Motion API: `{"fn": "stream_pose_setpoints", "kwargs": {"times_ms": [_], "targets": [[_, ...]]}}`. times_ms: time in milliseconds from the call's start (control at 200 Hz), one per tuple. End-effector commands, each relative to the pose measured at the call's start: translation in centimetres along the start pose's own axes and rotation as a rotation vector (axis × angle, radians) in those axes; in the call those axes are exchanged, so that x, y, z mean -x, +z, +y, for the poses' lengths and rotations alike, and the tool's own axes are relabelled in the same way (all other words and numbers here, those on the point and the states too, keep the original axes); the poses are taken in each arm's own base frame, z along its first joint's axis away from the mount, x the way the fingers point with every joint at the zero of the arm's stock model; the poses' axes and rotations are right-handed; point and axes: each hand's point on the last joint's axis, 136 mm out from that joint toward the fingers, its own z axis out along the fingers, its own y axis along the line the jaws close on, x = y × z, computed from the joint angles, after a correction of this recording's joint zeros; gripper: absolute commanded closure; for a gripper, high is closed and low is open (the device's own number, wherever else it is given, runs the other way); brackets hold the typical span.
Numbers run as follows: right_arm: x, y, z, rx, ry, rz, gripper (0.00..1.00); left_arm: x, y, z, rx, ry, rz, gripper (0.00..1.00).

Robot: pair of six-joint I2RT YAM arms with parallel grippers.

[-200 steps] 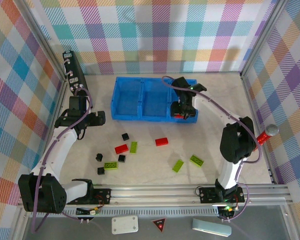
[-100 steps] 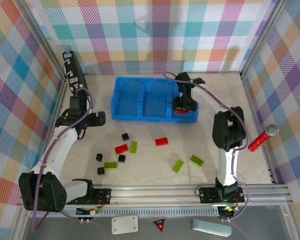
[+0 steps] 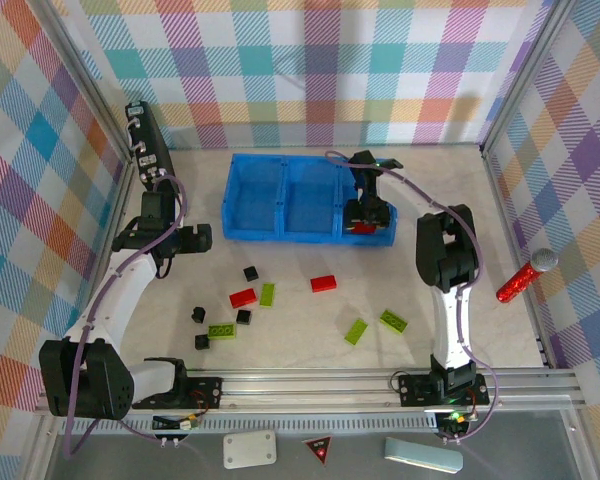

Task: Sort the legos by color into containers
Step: Place the lego in the container.

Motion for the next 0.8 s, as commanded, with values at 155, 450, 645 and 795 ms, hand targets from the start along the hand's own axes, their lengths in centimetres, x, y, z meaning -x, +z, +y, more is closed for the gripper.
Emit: {"fn": "stream_pose_setpoints", "kwargs": {"times_ms": [155, 450, 645, 795], "targets": [[0.7, 1.0, -0.1, 0.026, 0.008, 0.006, 0.33, -0.3, 0.1, 0.1, 0.017, 0.017, 0.024, 0.00], [0.4, 1.7, -0.4, 0.025, 0.015, 0.021, 0.30, -0.3, 0.1, 0.1, 0.018, 0.018, 0.026, 0.00], [0.4, 1.2, -0.2, 0.037, 0.024, 0.018, 0.28, -0.2, 0.1, 0.1, 0.017, 0.017, 0.025, 0.00], [0.6, 0.3, -0.1, 0.041, 0.027, 0.003, 0.27, -0.2, 0.1, 0.1, 0.015, 0.017, 0.023, 0.00]]}}
